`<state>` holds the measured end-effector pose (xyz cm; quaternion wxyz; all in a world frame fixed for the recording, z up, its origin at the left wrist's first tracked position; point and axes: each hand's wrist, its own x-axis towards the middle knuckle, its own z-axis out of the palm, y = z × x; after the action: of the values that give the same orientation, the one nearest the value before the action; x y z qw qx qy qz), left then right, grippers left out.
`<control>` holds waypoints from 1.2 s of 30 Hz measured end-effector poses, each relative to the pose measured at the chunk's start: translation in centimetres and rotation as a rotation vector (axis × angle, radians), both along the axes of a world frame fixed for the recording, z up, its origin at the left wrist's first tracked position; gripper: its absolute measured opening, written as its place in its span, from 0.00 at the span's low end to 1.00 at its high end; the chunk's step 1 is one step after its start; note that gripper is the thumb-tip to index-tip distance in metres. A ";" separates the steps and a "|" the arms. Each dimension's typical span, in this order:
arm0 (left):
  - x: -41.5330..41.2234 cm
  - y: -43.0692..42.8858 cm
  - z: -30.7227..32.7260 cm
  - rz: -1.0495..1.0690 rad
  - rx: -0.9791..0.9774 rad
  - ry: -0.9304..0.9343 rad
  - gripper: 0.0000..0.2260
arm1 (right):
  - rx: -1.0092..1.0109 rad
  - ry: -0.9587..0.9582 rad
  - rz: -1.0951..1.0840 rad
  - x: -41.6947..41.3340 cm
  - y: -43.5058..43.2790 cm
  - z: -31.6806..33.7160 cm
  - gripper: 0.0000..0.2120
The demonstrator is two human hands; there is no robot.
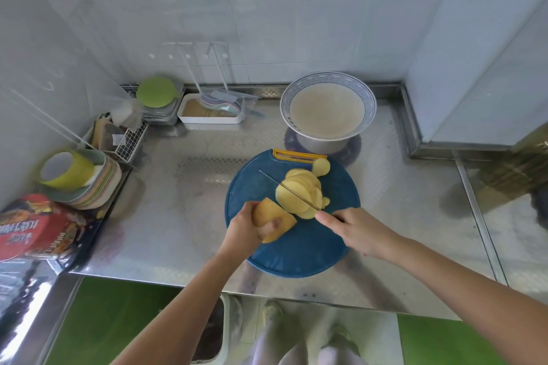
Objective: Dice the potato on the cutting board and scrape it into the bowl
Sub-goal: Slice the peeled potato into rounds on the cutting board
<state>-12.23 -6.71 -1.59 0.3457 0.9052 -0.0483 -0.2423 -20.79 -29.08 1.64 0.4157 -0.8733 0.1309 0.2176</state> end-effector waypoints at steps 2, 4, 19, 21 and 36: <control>0.2 0.0 -0.1 0.039 -0.033 -0.022 0.28 | -0.002 0.006 0.018 0.2 0.3 -0.3 0.29; 0.2 -0.1 -0.1 0.102 -0.081 -0.012 0.26 | -0.005 0.009 0.035 0.4 0.7 -0.5 0.29; 0.0 -1.2 -1.4 0.246 -0.274 0.031 0.29 | -0.027 -0.028 0.144 0.5 2.1 0.5 0.29; 0.3 -1.1 -1.6 0.228 -0.256 0.031 0.27 | -0.035 -0.034 0.167 0.3 2.0 0.7 0.28; 1.1 -0.5 -2.4 0.097 -0.131 0.048 0.21 | -0.076 -0.030 0.202 -0.5 2.5 0.8 0.29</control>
<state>-11.14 -7.17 -3.99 0.4167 0.8759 -0.0118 -0.2430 -21.24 -26.61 2.41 0.3603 -0.9003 0.0442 0.2403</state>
